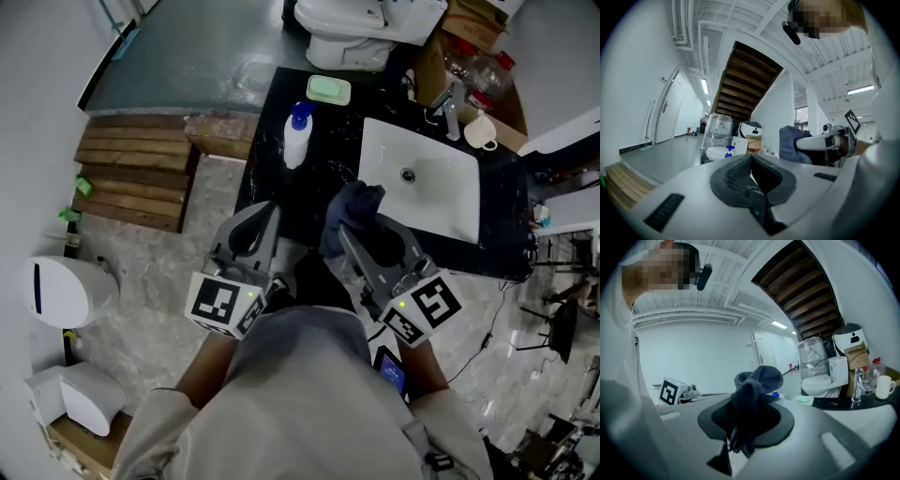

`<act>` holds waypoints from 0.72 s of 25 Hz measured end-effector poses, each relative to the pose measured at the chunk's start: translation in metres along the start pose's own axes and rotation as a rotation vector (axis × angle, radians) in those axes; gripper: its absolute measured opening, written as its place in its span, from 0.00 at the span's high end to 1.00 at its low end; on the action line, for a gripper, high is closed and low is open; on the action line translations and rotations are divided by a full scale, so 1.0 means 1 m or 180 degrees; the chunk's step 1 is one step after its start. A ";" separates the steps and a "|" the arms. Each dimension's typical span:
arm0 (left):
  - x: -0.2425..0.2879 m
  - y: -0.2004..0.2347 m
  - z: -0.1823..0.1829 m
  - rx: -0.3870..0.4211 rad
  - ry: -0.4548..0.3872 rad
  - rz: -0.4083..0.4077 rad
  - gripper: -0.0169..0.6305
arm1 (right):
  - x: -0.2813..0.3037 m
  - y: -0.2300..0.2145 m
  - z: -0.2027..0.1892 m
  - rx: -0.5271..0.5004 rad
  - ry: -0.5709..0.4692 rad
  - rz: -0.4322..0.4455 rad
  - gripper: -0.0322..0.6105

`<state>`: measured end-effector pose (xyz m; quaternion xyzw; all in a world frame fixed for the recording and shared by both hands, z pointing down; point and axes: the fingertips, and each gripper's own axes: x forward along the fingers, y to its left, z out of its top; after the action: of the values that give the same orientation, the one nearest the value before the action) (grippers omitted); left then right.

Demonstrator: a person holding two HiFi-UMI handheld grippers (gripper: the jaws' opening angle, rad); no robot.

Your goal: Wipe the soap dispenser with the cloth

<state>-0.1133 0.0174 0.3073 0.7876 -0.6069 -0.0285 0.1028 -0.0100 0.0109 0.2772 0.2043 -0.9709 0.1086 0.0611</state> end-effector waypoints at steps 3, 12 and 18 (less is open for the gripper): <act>0.019 0.012 -0.003 0.0042 0.0045 0.0036 0.96 | 0.010 -0.018 0.002 0.0045 0.0001 0.0001 0.84; 0.081 0.042 -0.005 0.0158 0.0223 0.0091 0.96 | 0.039 -0.066 0.012 0.0078 -0.0021 0.0035 0.84; 0.116 0.053 -0.016 0.0236 0.0385 0.0105 0.96 | 0.049 -0.090 0.014 0.0125 0.0009 0.0049 0.84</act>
<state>-0.1307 -0.1048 0.3430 0.7810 -0.6131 0.0434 0.1105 -0.0186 -0.0916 0.2880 0.1978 -0.9701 0.1284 0.0577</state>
